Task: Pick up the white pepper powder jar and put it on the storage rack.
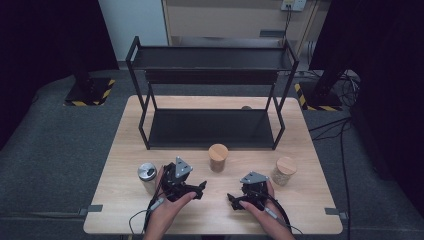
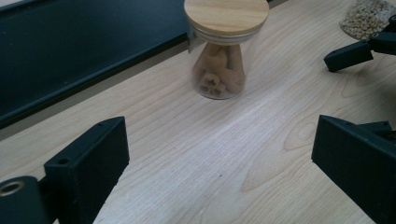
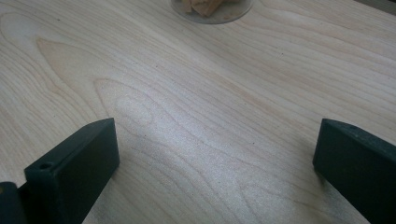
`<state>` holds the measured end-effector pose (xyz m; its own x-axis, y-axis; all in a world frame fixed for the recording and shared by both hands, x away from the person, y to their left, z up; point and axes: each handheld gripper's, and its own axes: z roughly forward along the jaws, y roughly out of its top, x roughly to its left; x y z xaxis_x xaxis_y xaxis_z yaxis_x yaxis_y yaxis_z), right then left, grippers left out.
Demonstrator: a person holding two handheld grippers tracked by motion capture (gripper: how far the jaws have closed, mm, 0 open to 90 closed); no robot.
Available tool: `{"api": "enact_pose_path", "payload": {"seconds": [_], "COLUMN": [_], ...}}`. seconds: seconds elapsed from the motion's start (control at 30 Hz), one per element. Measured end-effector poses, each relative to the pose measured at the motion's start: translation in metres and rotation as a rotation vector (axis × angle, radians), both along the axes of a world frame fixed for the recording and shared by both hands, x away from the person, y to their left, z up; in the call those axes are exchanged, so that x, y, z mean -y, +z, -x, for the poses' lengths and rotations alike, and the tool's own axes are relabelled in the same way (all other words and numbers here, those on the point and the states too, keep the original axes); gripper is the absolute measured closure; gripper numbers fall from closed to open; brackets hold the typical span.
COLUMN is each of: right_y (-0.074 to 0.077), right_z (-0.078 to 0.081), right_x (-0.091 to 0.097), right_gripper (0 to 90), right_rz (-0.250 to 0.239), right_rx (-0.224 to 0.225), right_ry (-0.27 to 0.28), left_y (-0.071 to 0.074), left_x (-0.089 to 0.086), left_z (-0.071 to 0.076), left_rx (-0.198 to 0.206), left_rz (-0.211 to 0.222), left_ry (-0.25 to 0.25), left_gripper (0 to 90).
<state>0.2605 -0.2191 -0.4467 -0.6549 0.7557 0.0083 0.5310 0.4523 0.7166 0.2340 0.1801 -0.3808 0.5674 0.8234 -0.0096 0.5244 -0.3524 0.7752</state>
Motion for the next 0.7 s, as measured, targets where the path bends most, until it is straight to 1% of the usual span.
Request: {"api": "enact_pose_path", "payload": {"seconds": [0.23,0.7], "right_y": [0.000,0.000], "right_z": [0.000,0.000], "right_x": [0.000,0.000], "right_gripper": [0.5,0.5], "right_rz": [0.000,0.000], "right_rx": [0.000,0.000], "right_ry": [0.000,0.000], "left_y": [0.005,0.009], "left_x": [-0.006,-0.020], "left_z": [0.000,0.006], "left_rx": [0.007,0.021], "left_rz": [-0.009,0.002], "left_ry": [0.012,0.038], "left_gripper": [2.8,2.8]}}
